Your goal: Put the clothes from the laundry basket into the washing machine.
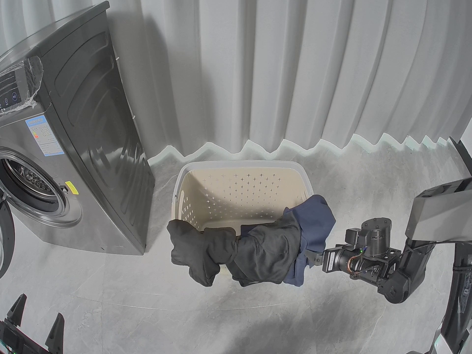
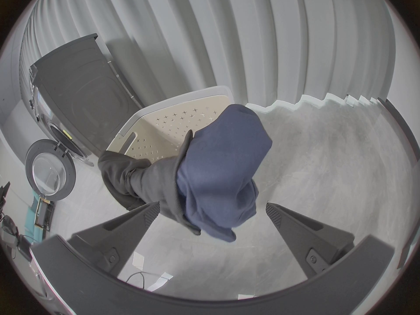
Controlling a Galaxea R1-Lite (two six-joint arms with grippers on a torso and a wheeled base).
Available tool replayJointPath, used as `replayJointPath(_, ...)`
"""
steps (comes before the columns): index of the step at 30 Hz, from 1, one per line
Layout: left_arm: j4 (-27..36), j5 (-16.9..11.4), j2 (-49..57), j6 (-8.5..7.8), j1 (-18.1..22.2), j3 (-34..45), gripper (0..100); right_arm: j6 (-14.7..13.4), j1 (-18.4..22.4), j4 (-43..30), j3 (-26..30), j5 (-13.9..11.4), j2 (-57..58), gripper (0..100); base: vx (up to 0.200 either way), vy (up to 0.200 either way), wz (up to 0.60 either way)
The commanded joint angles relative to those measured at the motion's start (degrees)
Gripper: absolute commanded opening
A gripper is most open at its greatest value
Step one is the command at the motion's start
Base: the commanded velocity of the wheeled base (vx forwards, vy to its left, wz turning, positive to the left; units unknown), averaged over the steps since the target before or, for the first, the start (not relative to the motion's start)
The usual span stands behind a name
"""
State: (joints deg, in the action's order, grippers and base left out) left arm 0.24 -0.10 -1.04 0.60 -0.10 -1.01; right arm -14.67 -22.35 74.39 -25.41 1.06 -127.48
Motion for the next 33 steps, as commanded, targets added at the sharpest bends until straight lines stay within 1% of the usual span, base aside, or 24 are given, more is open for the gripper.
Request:
replayJointPath(1,0.02,0.01,1.04,0.02,0.01,1.01,100,0.25,1.34,-0.38,-3.60,-0.01,-3.74,100,0.000,0.000,0.00)
replayJointPath(7,0.02,0.01,1.04,0.11,0.01,1.01,100,0.43,2.48,-0.56,-7.73,-0.01,-5.77,100,0.000,0.000,0.00)
replayJointPath(8,0.02,0.01,1.04,0.02,0.01,1.01,100,0.43,2.57,-0.56,-7.91,-0.01,-5.85,0,0.000,0.000,0.00)
replayJointPath(18,0.02,0.01,1.04,0.11,0.01,0.92,100,0.25,2.04,0.32,-8.08,-0.09,-5.77,0,0.000,0.000,0.00)
replayJointPath(23,0.02,0.01,1.04,0.11,0.01,0.92,100,-0.01,1.60,0.58,-7.03,-0.09,-4.71,0,0.000,0.000,0.00)
replayJointPath(27,0.02,0.01,1.04,0.02,0.01,1.01,100,0.25,1.16,4.19,-3.34,-0.18,-1.37,0,0.000,0.000,0.00)
replayJointPath(33,0.02,0.01,1.04,0.02,0.01,1.01,100,0.16,-1.56,4.80,1.85,-0.09,7.95,0,0.000,0.000,0.00)
